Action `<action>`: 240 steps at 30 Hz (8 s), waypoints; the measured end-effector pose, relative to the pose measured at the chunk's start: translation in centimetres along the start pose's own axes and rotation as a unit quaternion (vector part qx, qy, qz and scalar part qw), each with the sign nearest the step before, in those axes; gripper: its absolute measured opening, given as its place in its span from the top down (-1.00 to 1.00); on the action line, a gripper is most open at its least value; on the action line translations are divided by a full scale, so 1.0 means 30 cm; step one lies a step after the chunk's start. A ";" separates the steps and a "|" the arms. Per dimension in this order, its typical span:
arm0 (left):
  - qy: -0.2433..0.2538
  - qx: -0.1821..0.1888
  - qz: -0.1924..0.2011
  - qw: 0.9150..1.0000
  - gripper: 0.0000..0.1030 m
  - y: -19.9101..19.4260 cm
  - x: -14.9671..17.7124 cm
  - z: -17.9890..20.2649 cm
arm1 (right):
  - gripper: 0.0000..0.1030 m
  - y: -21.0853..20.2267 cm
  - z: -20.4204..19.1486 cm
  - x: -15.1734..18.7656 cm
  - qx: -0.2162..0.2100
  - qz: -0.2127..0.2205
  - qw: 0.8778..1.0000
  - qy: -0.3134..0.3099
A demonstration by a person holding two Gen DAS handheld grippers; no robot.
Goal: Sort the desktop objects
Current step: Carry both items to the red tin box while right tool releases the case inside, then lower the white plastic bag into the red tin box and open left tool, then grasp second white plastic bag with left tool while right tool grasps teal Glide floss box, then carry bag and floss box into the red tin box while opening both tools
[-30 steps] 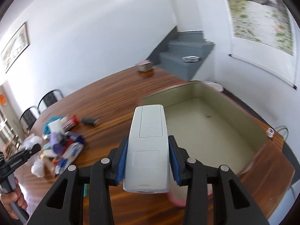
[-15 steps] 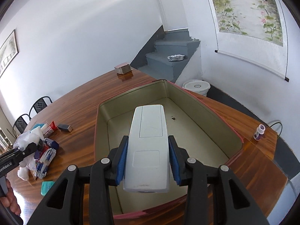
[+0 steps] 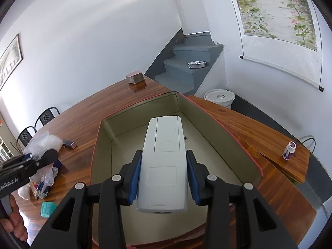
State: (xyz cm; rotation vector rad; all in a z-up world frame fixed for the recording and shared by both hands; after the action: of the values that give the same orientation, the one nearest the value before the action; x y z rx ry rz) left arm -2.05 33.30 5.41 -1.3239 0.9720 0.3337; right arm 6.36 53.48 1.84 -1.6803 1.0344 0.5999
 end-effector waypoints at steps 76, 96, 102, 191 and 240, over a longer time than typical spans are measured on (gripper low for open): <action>-0.130 -0.138 -0.004 0.982 -0.34 -0.138 0.226 -0.606 | -0.54 0.024 -0.505 0.161 -0.109 -0.034 0.991 -0.069; -0.209 -0.191 -0.064 0.957 -0.34 -0.097 0.450 -0.890 | -0.55 0.114 -0.652 0.280 -0.120 -0.093 0.984 -0.092; -0.222 -0.196 -0.079 0.952 -0.34 -0.069 0.482 -0.923 | -0.55 0.137 -0.659 0.292 -0.123 -0.101 0.983 -0.090; -0.047 -0.068 0.046 0.996 0.22 -0.155 0.076 -0.195 | -0.18 -0.071 -0.159 0.039 -0.009 0.006 0.999 -0.034; -0.001 0.052 0.007 0.999 -0.37 0.021 -0.034 0.152 | -0.48 -0.174 -0.030 0.028 -0.011 0.052 0.999 0.006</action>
State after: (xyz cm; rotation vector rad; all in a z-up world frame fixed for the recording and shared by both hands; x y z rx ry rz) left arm -1.26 37.94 5.48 -1.2223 0.9840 0.2924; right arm 11.19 52.88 4.12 -1.6584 1.1321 0.6711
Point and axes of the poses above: each gripper's, at about its wrist camera, not at the fingertips, and y roughly the way its jaws point, z to its right, x to its underside, the point moved 6 cm from there along y, roughly the way its jaws point, and after that the axes turned 13 degrees about -x, right-handed, at the moved point
